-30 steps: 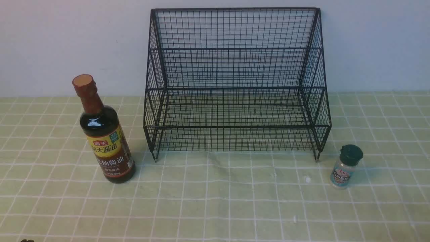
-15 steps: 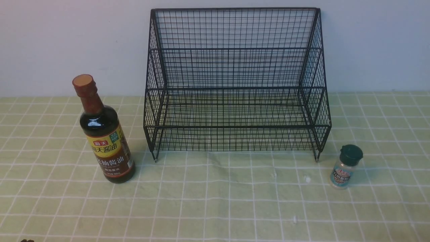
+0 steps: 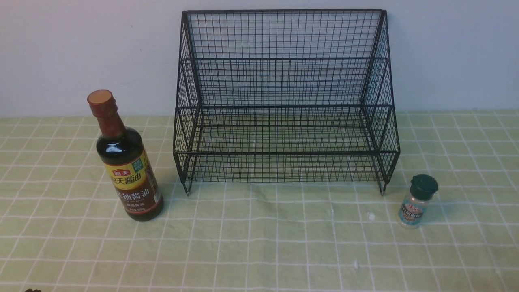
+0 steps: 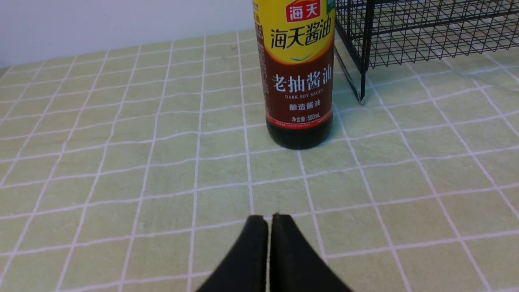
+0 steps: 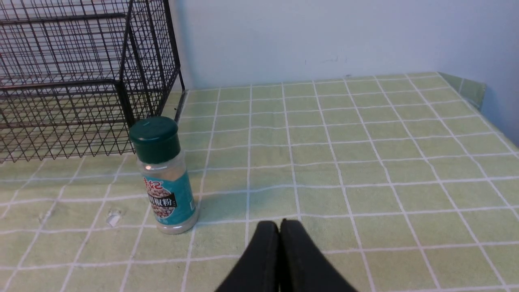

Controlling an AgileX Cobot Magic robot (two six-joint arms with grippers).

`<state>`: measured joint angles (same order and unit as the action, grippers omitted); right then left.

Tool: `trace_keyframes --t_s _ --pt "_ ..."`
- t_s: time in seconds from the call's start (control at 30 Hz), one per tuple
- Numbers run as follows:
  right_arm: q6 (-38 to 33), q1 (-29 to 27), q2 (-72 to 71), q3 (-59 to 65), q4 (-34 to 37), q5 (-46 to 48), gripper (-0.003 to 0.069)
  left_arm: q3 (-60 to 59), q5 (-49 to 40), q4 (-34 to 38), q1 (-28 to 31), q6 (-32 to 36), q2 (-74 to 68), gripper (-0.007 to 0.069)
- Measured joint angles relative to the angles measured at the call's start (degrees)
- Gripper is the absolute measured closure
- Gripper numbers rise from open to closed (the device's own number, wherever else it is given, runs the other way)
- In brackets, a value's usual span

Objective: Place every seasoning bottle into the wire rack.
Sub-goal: Use the right arm to grab the condiment bottle closest to it

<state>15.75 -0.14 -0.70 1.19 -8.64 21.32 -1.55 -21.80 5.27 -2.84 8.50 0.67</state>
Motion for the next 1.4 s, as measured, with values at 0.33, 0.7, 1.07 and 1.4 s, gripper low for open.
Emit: trace_keyframes --t_s 0.33,0.7,1.07,1.4 --pt "11.06 0.0 0.0 0.44 17.06 -24.42 0.0673 0.0 0.0 0.0 0.0 0.0 0.0 0.0631" --pt "12.5 0.28 0.0 -2.51 24.11 -30.82 0.0673 0.0 0.0 0.0 0.0 0.0 0.0 0.0631" --pt "-4.1 4.32 30.13 -43.38 14.74 19.3 0.0673 0.0 0.0 0.0 0.0 0.0 0.0 0.0631" --pt "-11.52 4.65 61.8 -63.07 15.76 41.02 0.0643 0.0 0.0 0.0 0.0 0.0 0.0 0.0631"
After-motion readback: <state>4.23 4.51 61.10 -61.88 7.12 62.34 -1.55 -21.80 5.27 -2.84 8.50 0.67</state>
